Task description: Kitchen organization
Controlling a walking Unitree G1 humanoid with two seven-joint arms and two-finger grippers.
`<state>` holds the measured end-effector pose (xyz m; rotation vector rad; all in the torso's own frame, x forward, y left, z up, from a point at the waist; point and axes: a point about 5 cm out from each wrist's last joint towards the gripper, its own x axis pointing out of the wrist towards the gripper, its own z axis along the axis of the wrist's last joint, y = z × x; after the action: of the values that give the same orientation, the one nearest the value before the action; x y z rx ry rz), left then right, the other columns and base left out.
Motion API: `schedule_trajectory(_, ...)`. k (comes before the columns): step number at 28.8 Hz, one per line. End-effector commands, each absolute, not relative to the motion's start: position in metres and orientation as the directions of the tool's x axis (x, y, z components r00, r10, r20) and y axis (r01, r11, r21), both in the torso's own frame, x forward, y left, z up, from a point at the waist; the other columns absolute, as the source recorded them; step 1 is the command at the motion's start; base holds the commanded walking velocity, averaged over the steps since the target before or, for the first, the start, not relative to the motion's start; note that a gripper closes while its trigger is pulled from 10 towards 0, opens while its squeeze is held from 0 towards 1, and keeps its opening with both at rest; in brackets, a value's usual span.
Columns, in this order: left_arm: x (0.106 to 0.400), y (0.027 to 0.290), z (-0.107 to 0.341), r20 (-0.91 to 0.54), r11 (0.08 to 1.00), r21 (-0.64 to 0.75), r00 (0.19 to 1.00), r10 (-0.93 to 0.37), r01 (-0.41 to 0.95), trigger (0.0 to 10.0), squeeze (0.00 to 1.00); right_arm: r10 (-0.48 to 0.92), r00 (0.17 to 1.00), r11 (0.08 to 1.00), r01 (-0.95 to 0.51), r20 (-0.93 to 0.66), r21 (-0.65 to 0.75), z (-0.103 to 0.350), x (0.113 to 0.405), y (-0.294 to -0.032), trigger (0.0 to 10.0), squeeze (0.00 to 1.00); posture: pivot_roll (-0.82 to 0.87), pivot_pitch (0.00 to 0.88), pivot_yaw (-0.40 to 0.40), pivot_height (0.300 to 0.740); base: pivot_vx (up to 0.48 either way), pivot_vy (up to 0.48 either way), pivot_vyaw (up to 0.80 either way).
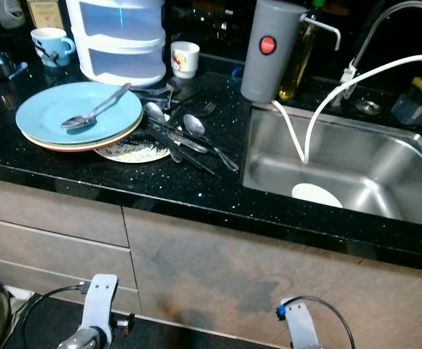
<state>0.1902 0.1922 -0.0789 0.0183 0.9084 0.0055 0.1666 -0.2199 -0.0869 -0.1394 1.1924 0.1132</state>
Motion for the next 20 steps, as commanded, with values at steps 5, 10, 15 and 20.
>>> schedule_trajectory(5,0.1916,0.1865,-0.0791,-0.789,1.0,0.012,0.614,0.005,0.007,10.0,0.0,-0.008,0.362,0.986,-0.15,-0.932,-0.067,-0.0862,0.1642,-0.2278,10.0,0.0,0.12,0.0,-0.113,0.74,0.0,0.0,-0.32)
schedule_trajectory(10,0.1919,0.1866,-0.079,-0.789,1.0,0.014,0.615,0.005,0.01,10.0,0.0,-0.004,0.365,0.987,-0.145,-0.931,-0.061,-0.0861,0.1644,-0.2275,10.0,0.0,0.12,0.0,-0.112,0.74,0.0,0.0,0.0)
schedule_trajectory(15,0.1911,0.1865,-0.0793,-0.789,1.0,0.014,0.615,0.006,0.007,10.0,0.0,-0.001,0.364,0.987,-0.147,-0.932,-0.058,-0.0862,0.1644,-0.2272,10.0,0.0,0.12,0.0,-0.113,0.74,0.0,0.0,0.0)
schedule_trajectory(20,0.191,0.1876,-0.0792,-0.786,1.0,0.021,0.618,0.019,-0.004,10.0,0.0,0.004,0.364,0.987,-0.148,-0.931,-0.054,-0.0861,0.1648,-0.2268,10.0,0.0,0.12,0.0,-0.114,0.74,0.0,0.0,0.0)
